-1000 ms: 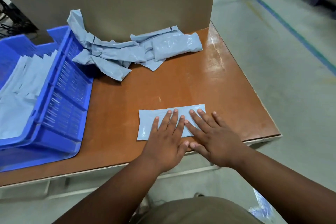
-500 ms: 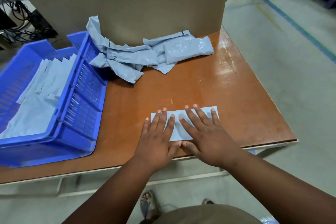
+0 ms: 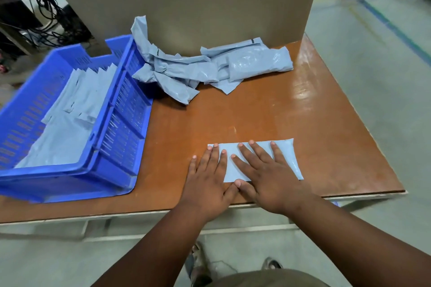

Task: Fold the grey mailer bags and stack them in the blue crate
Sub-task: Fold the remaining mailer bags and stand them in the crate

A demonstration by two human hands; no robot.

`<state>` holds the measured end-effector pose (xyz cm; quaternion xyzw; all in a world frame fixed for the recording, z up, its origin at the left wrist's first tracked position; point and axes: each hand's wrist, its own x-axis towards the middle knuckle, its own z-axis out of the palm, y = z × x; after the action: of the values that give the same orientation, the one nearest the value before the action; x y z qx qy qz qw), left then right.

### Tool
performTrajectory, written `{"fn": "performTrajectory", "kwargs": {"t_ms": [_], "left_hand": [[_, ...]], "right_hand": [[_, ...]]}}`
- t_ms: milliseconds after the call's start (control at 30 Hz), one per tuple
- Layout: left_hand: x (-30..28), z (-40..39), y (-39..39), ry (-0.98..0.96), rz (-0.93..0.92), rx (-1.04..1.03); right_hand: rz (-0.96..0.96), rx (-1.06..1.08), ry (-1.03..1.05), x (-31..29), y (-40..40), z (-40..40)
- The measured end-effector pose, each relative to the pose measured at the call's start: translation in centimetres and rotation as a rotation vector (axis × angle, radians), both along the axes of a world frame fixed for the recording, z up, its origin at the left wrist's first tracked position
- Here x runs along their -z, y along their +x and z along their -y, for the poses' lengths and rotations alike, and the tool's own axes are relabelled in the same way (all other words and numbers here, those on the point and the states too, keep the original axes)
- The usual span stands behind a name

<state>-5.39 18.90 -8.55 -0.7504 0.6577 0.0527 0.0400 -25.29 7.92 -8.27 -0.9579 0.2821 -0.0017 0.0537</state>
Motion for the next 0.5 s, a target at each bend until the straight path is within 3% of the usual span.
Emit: {"fn": "performTrajectory", "kwargs": {"t_ms": [267,367,500], "left_hand": [[-0.8,-1.3,1.7,0.026,-0.029,-0.09],[-2.6,0.3,0.6,-0.046,-0.096,-0.141],[-3.5,5.4,-3.4,-0.149,-0.154,-0.007]], "right_hand": [[-0.041,0.235,0.079,-1.3,-5.6,2.2],[-0.018,0.368,0.084,-3.1,-5.7,3.4],[0.019,0.296,0.08,-4.8,-1.2,3.8]]}}
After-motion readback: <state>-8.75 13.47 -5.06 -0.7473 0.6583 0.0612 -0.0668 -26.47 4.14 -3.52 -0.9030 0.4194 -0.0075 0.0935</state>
